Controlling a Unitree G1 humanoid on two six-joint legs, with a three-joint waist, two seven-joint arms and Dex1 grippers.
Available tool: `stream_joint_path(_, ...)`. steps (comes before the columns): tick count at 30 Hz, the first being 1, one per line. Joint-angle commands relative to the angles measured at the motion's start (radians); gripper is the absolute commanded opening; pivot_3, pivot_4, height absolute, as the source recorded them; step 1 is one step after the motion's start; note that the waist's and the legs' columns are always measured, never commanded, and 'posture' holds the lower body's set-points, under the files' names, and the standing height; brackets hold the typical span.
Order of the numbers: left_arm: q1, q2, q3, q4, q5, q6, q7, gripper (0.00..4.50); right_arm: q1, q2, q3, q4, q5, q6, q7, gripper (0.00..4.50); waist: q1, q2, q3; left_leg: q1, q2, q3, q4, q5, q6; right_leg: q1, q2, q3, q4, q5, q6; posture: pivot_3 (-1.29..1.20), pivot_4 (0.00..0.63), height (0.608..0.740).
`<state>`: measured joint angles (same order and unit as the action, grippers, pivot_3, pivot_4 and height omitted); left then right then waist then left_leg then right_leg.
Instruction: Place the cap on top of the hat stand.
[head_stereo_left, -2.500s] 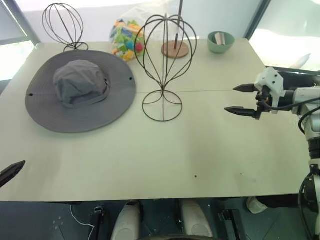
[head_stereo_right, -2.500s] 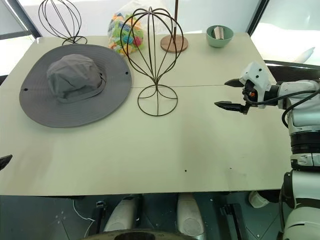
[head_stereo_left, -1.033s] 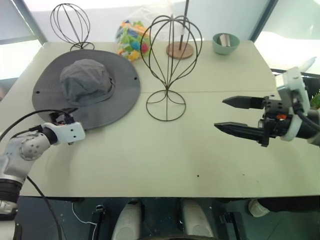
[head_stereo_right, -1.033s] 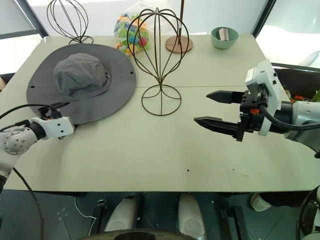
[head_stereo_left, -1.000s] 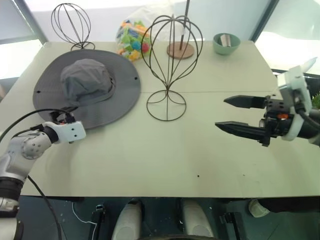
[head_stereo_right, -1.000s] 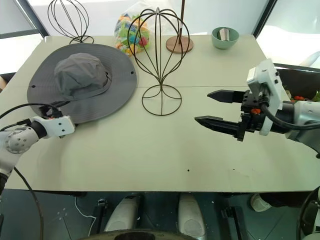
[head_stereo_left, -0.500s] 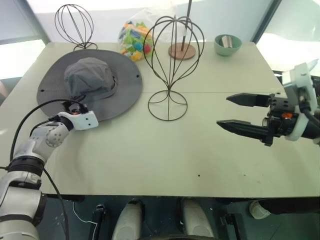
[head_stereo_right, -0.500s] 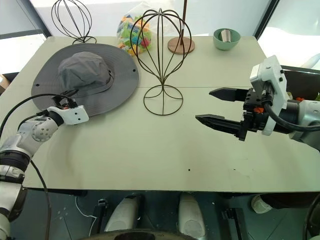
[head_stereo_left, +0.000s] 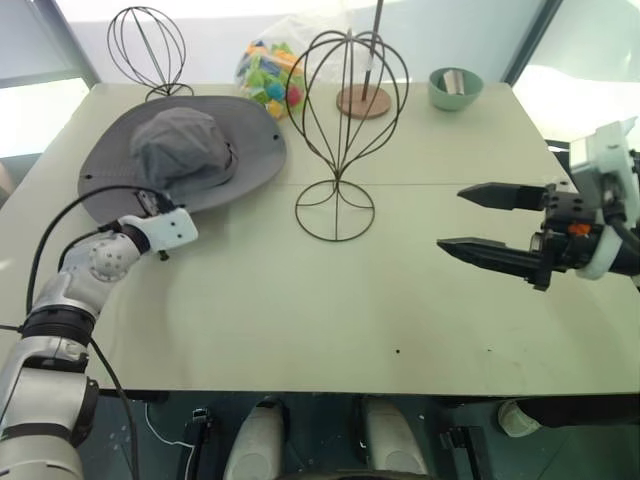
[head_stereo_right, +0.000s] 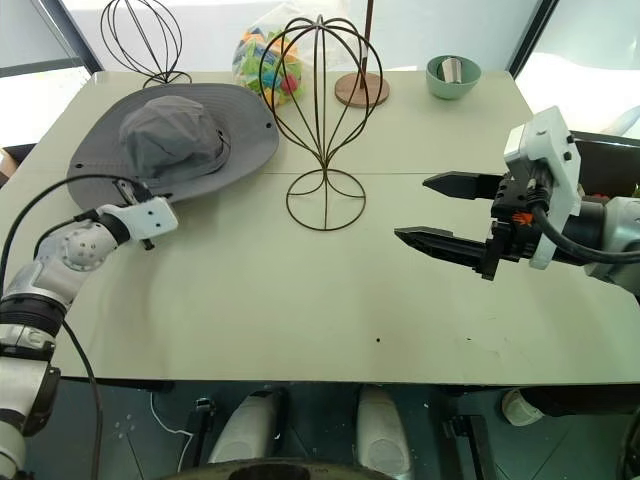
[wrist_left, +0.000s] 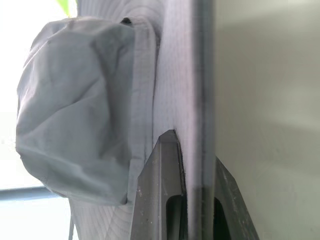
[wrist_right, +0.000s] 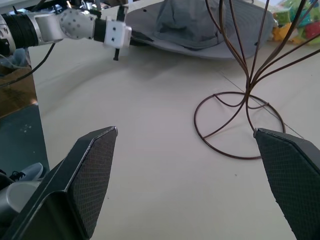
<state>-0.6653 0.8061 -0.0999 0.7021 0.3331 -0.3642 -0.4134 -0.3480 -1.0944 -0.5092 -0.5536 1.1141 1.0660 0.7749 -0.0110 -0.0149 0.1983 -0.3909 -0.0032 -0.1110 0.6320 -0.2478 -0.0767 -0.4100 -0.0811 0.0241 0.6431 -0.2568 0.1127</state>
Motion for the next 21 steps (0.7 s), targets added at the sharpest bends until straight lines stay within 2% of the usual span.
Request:
stream_joint_path(1, -0.085, 0.026, 0.126, -0.191, -0.187, 0.191, -0.132, 0.05, -0.024, -0.035, -0.065, 0.034, 0.034, -0.003, -0.005, 4.50, 0.000, 0.000, 0.000, 0.000, 0.000, 0.000, 0.000, 0.000, 0.000, 0.000, 0.000, 0.000, 0.000, 0.000, 0.000, 0.00, 0.150, 0.740)
stream_joint_path(5, -0.186, 0.045, 0.185, -0.347, -0.285, 0.408, -0.224, 0.05, -0.030, -0.059, -0.075, 0.062, 0.002, -0.031, -0.006, 4.50, -0.004, 0.000, 0.000, 0.000, 0.000, 0.000, 0.000, 0.000, 0.000, 0.000, 0.000, 0.000, 0.000, 0.000, 0.000, 0.00, 0.150, 0.740)
stream_joint_path(8, -0.292, 0.037, 0.196, -0.396, -0.320, 0.530, -0.242, 0.05, -0.032, -0.067, -0.076, 0.078, -0.016, -0.045, -0.004, 4.50, -0.005, 0.000, 0.000, 0.000, 0.000, 0.000, 0.000, 0.000, 0.000, 0.000, 0.000, 0.000, 0.001, 0.000, 0.000, 0.00, 0.150, 0.740)
stream_joint_path(11, -0.460, -0.005, 0.162, -0.393, -0.325, 0.545, -0.246, 0.05, -0.029, -0.063, -0.077, 0.087, -0.020, -0.059, 0.000, 4.50, -0.002, -0.001, 0.001, 0.000, 0.000, 0.000, 0.000, 0.000, 0.000, 0.000, 0.000, 0.000, 0.001, 0.000, 0.000, 0.00, 0.150, 0.740)
stream_joint_path(16, -0.632, -0.117, 0.134, -0.415, -0.343, 0.553, -0.232, 0.05, -0.026, -0.054, -0.085, 0.104, -0.027, -0.073, -0.013, 4.50, -0.001, -0.002, 0.001, 0.000, -0.001, 0.000, 0.001, 0.000, 0.000, 0.000, 0.000, 0.000, 0.000, 0.000, 0.000, 0.00, 0.150, 0.740)
stream_joint_path(21, -0.605, -0.164, 0.075, -0.530, -0.292, 0.374, -0.242, 0.05, 0.027, -0.072, -0.171, 0.123, -0.060, -0.066, 0.001, 4.50, -0.010, -0.001, 0.001, 0.000, 0.000, 0.000, 0.000, 0.000, 0.000, -0.001, 0.000, 0.000, 0.001, -0.001, 0.001, 0.00, 0.150, 0.740)
